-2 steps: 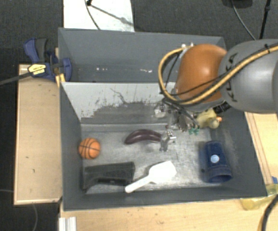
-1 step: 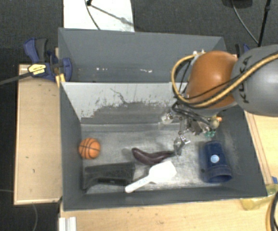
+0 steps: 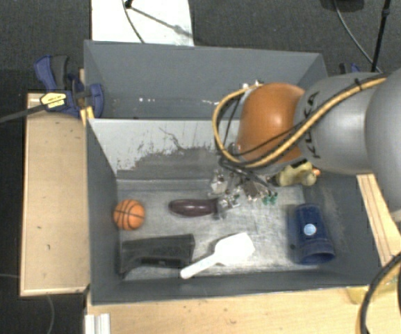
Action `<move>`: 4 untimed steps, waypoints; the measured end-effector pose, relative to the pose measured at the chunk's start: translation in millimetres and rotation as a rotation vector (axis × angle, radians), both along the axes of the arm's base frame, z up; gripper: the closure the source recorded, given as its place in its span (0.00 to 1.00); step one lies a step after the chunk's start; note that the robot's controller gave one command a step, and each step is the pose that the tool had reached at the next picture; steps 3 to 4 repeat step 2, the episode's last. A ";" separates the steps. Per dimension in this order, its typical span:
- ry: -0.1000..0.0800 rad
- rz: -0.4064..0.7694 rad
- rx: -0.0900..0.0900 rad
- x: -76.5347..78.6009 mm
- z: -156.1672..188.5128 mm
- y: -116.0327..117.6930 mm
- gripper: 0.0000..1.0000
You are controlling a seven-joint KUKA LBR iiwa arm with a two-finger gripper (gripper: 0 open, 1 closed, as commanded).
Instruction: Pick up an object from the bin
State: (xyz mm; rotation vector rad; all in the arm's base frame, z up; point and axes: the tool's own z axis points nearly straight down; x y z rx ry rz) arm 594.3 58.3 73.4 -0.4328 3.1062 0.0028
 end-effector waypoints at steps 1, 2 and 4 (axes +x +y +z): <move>0.000 -0.001 0.000 0.0 0.0 0.0 1.00; 0.002 0.011 -0.002 -15.3 130.8 11.9 1.00; 0.002 0.011 -0.002 -15.3 130.8 11.9 1.00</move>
Offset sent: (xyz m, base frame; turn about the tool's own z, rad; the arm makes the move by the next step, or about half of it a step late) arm -0.0162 0.0119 0.1300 -0.0082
